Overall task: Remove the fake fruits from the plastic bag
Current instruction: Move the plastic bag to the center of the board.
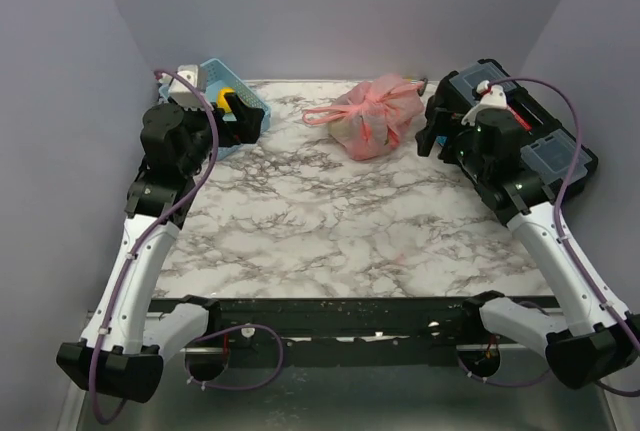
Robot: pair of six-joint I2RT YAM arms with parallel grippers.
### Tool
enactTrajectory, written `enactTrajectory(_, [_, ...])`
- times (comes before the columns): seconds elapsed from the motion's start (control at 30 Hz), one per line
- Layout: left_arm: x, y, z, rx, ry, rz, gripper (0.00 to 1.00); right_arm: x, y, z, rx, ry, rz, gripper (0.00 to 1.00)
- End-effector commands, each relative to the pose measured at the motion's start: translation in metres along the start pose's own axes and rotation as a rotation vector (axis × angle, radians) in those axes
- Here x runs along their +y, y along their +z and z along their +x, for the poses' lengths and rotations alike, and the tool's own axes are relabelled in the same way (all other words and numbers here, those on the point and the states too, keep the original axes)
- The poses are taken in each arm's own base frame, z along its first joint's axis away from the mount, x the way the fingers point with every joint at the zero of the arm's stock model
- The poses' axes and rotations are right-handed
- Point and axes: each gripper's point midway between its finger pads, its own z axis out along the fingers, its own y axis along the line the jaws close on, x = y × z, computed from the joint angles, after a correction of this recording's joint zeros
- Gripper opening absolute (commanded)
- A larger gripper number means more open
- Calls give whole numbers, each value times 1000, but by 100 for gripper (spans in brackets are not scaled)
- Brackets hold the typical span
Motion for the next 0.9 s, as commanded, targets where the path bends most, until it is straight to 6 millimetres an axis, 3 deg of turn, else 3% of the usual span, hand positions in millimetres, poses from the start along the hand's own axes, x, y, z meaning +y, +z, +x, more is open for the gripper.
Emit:
enactTrajectory(0.0, [-52, -10, 7, 7, 93, 186, 99, 4, 30, 9, -25, 79, -4, 100])
enactTrajectory(0.13, [-88, -13, 26, 45, 159, 309, 99, 11, 62, 26, 20, 146, -5, 100])
enactTrajectory(0.23, [-102, -13, 37, 60, 164, 380, 99, 18, 85, 42, 63, 176, -23, 100])
enactTrajectory(0.53, [-100, 1, 48, 99, 160, 371, 99, 36, 144, 66, 111, 352, -48, 100])
enactTrajectory(0.67, [-103, 4, 51, 125, 142, 389, 99, 34, 165, 69, 108, 374, -12, 100])
enactTrajectory(0.73, [-103, 5, 51, 130, 126, 403, 99, 34, 176, 61, 65, 409, -3, 100])
enactTrajectory(0.87, [-102, 5, 47, 130, 86, 424, 99, 44, 195, 56, 53, 444, -37, 97])
